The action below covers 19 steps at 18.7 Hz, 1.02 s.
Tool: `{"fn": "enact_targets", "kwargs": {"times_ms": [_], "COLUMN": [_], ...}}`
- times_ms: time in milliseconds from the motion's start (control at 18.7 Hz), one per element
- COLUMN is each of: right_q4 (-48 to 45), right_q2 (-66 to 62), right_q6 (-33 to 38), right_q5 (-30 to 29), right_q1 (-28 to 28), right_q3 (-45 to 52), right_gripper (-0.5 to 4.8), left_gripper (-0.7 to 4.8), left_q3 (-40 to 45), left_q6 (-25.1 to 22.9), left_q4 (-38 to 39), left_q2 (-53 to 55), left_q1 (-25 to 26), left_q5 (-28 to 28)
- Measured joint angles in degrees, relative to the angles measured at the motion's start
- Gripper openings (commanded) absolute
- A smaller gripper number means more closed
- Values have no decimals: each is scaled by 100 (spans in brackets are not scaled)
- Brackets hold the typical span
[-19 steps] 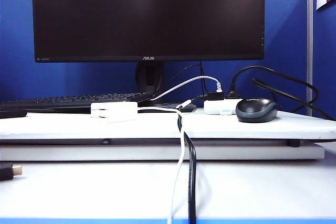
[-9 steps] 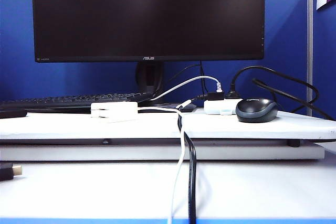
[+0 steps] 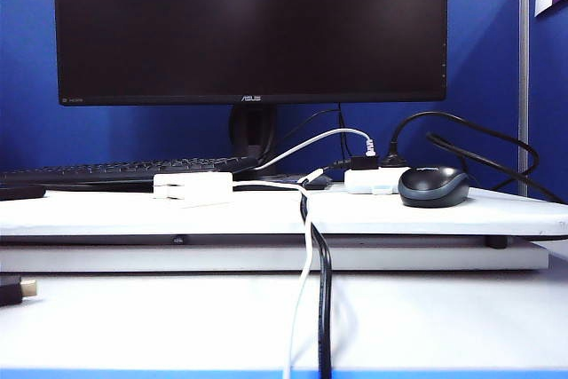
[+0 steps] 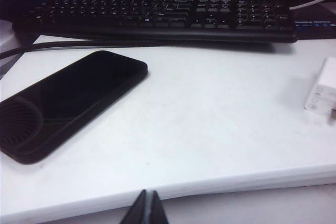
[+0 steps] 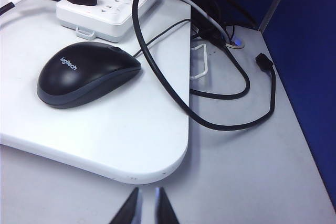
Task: Pick up the Type-C charging cable and the charging base, insert one end of the Type-C charger into the corresponding slot on the base, and finally place the plugged-in charger back on the table.
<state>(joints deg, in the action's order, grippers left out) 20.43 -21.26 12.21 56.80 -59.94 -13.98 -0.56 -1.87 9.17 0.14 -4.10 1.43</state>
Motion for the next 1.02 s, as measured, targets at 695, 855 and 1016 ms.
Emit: {"fn": "enact_targets", "kwargs": {"times_ms": [695, 855, 1016], "right_q4": [-2, -15, -212], "right_q2": [186, 387, 496], "right_q6": [-7, -9, -7], "right_q5": [584, 601, 544], "right_q1": [964, 2044, 3309], "right_q3": [0, 0, 2], "right_gripper": [49, 49, 49], "left_gripper": [-3, -3, -3], "left_q3": [0, 0, 0], "left_q6": [0, 0, 0], "left_q4": [0, 0, 0], "left_q2": [0, 0, 0], "left_q1": [0, 0, 0], "left_q5": [-2, -2, -7]}}
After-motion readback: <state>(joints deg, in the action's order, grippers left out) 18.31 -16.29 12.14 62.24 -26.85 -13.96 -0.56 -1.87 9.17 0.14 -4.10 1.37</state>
